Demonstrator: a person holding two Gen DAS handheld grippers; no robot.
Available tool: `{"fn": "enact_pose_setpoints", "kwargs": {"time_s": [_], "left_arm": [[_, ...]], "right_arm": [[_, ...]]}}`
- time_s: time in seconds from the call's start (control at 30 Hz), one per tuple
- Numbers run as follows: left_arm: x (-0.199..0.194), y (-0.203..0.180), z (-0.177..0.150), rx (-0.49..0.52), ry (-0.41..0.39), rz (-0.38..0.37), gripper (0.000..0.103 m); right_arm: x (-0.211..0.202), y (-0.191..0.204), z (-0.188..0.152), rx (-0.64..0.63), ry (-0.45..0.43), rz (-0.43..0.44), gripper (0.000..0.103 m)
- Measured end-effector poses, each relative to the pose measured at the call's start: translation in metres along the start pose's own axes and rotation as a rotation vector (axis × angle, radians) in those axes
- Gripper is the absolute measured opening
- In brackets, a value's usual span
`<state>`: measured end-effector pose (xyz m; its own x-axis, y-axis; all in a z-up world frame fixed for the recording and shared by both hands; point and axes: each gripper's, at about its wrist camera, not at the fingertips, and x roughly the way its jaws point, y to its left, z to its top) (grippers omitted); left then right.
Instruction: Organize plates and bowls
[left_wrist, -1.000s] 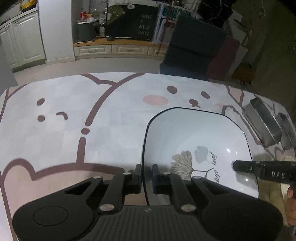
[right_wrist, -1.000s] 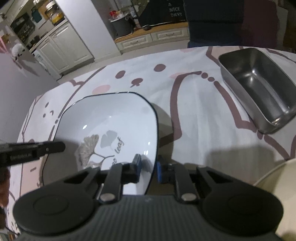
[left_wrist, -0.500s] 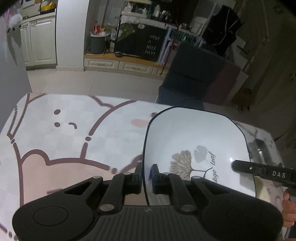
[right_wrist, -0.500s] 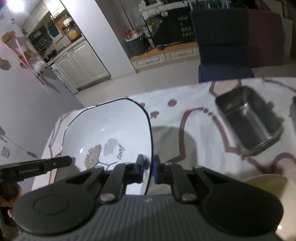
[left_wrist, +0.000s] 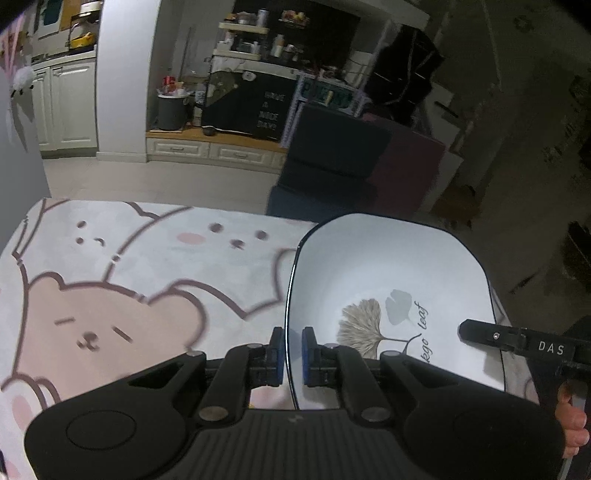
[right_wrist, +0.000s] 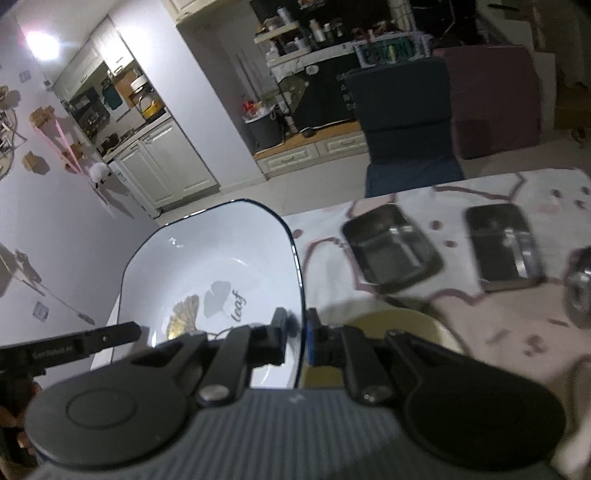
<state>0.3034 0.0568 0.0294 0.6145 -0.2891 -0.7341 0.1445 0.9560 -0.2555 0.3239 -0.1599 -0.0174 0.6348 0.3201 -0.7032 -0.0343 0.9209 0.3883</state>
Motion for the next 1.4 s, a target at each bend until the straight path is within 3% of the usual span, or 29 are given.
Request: {"fn": "enact_pose_setpoints", "kwargs": {"time_s": [0.37,0.73,1.13,1.4], "left_arm": [[-0.002,-0.082,-0.083,0.01,0.067,-0.039,0.009],[0.035,-0.109,-0.165,0.015,0.198,-0.041,0.009],[0.094,-0.131,-0.199,0.003,0.316,-0.065,0.011],[0.122,-0.15,-0.199,0.027,0.327,-0.061,0.011]], "right_arm": [[-0.07,-0.082,-0.061,0.044,0.019,-0.057,0.013],[-0.066,-0.153,-0.131,0.096,0.148,-0.097,0.013],[-0.046,-0.2,-0.154,0.113,0.253,-0.196,0.013],[-0.031,-0.232,-0.154,0.134,0.283,-0.24,0.014]]}}
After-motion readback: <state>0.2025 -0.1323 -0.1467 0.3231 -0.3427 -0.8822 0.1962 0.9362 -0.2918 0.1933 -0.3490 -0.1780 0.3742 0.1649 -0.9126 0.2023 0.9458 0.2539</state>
